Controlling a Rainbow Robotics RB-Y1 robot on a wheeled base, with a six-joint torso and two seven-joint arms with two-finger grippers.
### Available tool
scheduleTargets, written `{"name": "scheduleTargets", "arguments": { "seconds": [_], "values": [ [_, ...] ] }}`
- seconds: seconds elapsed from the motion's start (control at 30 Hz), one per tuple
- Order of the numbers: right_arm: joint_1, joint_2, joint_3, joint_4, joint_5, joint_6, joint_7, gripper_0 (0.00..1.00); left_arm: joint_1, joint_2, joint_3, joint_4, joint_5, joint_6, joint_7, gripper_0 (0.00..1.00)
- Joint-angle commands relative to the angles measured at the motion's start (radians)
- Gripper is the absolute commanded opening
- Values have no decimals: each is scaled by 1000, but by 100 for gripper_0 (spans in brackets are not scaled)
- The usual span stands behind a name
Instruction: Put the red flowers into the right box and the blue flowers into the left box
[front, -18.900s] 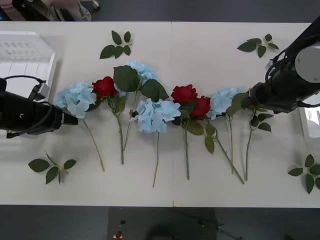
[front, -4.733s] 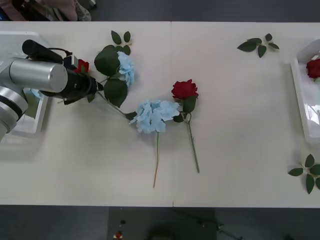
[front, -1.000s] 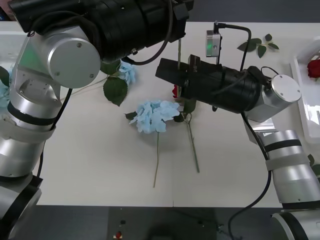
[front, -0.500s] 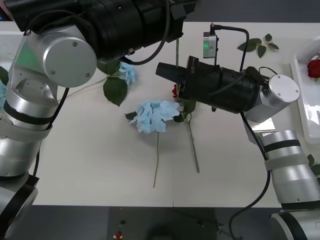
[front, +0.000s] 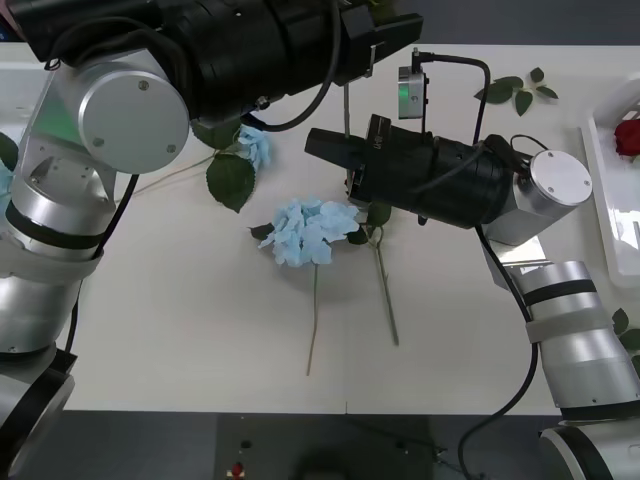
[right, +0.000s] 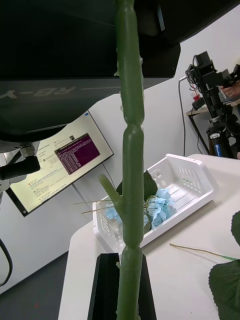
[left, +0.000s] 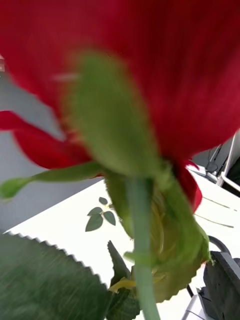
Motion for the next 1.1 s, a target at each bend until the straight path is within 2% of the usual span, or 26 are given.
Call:
{"name": "scheduleTargets", "arguments": {
  "seconds": [0.03,0.17,0.27,0.4,0.5,0.63,0.67,0.8,0.9,1.1],
  "values": [
    [-40,19,-4,-31,0,1,-16,0,9,86,2,-70,39,-17,22,100],
    [-40,0,3,-31,22,-11,-23,0,65,267,2,-154,168,-15,30,100],
    [-40,-60,21,-31,23,-41,-132,0,127,384,14,-213,255,-15,35,100],
    [-40,-235,56,-31,14,-85,-347,0,214,531,25,-222,338,-15,38,100],
    [-42,-416,42,-3,65,-80,-545,0,248,611,27,-118,350,-17,30,100],
    [-43,-623,32,76,91,-13,-684,0,246,643,25,5,338,-17,-28,100],
    [-46,-705,32,115,114,24,-709,0,243,646,24,56,334,-15,-59,100],
    [-51,-872,29,218,168,67,-713,0,194,645,-18,188,320,-15,-137,100],
    [-72,-972,30,280,316,65,-713,0,84,639,-116,336,307,-17,-197,100],
    [-81,-1013,30,317,626,2,-720,0,-125,550,-294,611,292,-17,-283,100]
  ]
}}
